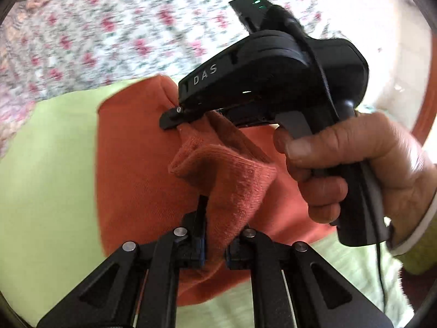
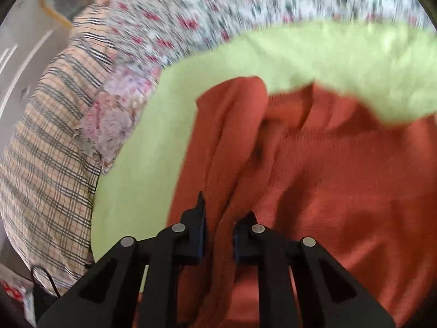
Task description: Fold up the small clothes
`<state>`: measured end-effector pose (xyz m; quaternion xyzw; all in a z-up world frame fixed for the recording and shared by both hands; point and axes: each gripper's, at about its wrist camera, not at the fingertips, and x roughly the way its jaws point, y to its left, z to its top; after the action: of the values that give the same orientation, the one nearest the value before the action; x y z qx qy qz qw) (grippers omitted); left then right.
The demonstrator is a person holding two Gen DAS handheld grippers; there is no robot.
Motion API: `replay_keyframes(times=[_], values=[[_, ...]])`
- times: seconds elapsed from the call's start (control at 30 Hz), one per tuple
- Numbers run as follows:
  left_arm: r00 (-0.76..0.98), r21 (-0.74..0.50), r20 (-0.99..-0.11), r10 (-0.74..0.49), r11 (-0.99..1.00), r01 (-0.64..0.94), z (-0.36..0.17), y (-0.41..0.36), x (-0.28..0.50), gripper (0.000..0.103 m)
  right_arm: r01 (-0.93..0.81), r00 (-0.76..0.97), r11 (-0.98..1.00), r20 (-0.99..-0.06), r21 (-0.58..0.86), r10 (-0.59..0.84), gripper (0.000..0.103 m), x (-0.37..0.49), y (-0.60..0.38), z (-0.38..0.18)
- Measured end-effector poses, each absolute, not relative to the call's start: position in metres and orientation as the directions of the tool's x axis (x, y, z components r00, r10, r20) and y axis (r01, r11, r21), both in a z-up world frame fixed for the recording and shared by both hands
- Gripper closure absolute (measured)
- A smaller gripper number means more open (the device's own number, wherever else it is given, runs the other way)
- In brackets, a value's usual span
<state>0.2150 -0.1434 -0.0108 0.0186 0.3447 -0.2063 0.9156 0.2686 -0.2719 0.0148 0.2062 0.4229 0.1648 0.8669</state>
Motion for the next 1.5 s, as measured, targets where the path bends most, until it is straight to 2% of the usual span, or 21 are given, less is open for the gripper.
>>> replay_keyframes(times=[0.17, 0.43, 0.53, 0.63, 0.67, 0.73, 0.77, 0.87, 0.93, 1.0, 1.03, 1.2, 1.3, 1.43, 1.5], values=[[0.600, -0.192, -0.657, -0.457, 0.870, 0.454, -0.015, -0.194, 0.225, 0.095, -0.044, 0.639, 0.901, -0.681, 0.432, 0.358, 0.087, 0.236, -0.328, 0.031], [0.499, -0.228, -0.722, -0.479, 0.846, 0.482, -0.048, -0.234, 0.234, 0.094, 0.067, 0.626, 0.905, -0.723, 0.421, 0.290, 0.087, 0.215, -0.386, -0.009], [0.468, -0.250, -0.728, -0.501, 0.830, 0.499, -0.053, -0.231, 0.236, 0.091, 0.072, 0.632, 0.909, -0.724, 0.410, 0.277, 0.087, 0.211, -0.387, -0.016], [0.445, -0.271, -0.730, -0.519, 0.817, 0.509, -0.053, -0.225, 0.235, 0.079, 0.094, 0.639, 0.919, -0.731, 0.384, 0.239, 0.085, 0.206, -0.391, -0.021], [0.439, -0.277, -0.730, -0.525, 0.813, 0.511, -0.052, -0.222, 0.232, 0.076, 0.104, 0.643, 0.920, -0.732, 0.377, 0.226, 0.082, 0.204, -0.393, -0.021], [0.434, -0.290, -0.727, -0.532, 0.811, 0.508, -0.048, -0.209, 0.229, 0.064, 0.126, 0.652, 0.922, -0.731, 0.365, 0.201, 0.077, 0.197, -0.397, -0.021], [0.435, -0.294, -0.725, -0.534, 0.811, 0.505, -0.046, -0.203, 0.226, 0.062, 0.134, 0.654, 0.926, -0.733, 0.354, 0.186, 0.072, 0.194, -0.397, -0.019], [0.447, -0.303, -0.718, -0.533, 0.818, 0.489, -0.034, -0.185, 0.218, 0.054, 0.150, 0.657, 0.932, -0.737, 0.331, 0.156, 0.069, 0.186, -0.395, -0.014], [0.463, -0.307, -0.713, -0.527, 0.828, 0.469, -0.028, -0.165, 0.210, 0.041, 0.167, 0.658, 0.930, -0.740, 0.328, 0.143, 0.060, 0.179, -0.396, -0.012], [0.477, -0.314, -0.709, -0.519, 0.838, 0.446, -0.024, -0.146, 0.220, 0.031, 0.180, 0.660, 0.920, -0.736, 0.349, 0.150, 0.029, 0.173, -0.400, -0.011], [0.491, -0.319, -0.705, -0.511, 0.847, 0.425, -0.022, -0.132, 0.222, 0.030, 0.177, 0.673, 0.907, -0.719, 0.382, 0.172, 0.024, 0.168, -0.402, -0.010], [0.511, -0.361, -0.715, -0.478, 0.878, 0.315, -0.032, -0.080, 0.252, 0.022, 0.159, 0.671, 0.879, -0.703, 0.449, 0.237, 0.023, 0.166, -0.402, -0.014], [0.445, -0.476, -0.725, -0.525, 0.850, 0.227, -0.059, -0.055, 0.283, 0.021, 0.161, 0.658, 0.849, -0.696, 0.502, 0.287, 0.023, 0.174, -0.403, -0.024], [0.380, -0.558, -0.724, -0.576, 0.813, 0.169, -0.086, -0.048, 0.321, 0.019, 0.172, 0.621, 0.832, -0.713, 0.527, 0.324, 0.023, 0.186, -0.402, -0.039], [0.382, -0.552, -0.711, -0.590, 0.805, 0.215, -0.083, -0.054, 0.331, 0.020, 0.172, 0.612, 0.835, -0.721, 0.523, 0.325, 0.031, 0.190, -0.397, -0.043]])
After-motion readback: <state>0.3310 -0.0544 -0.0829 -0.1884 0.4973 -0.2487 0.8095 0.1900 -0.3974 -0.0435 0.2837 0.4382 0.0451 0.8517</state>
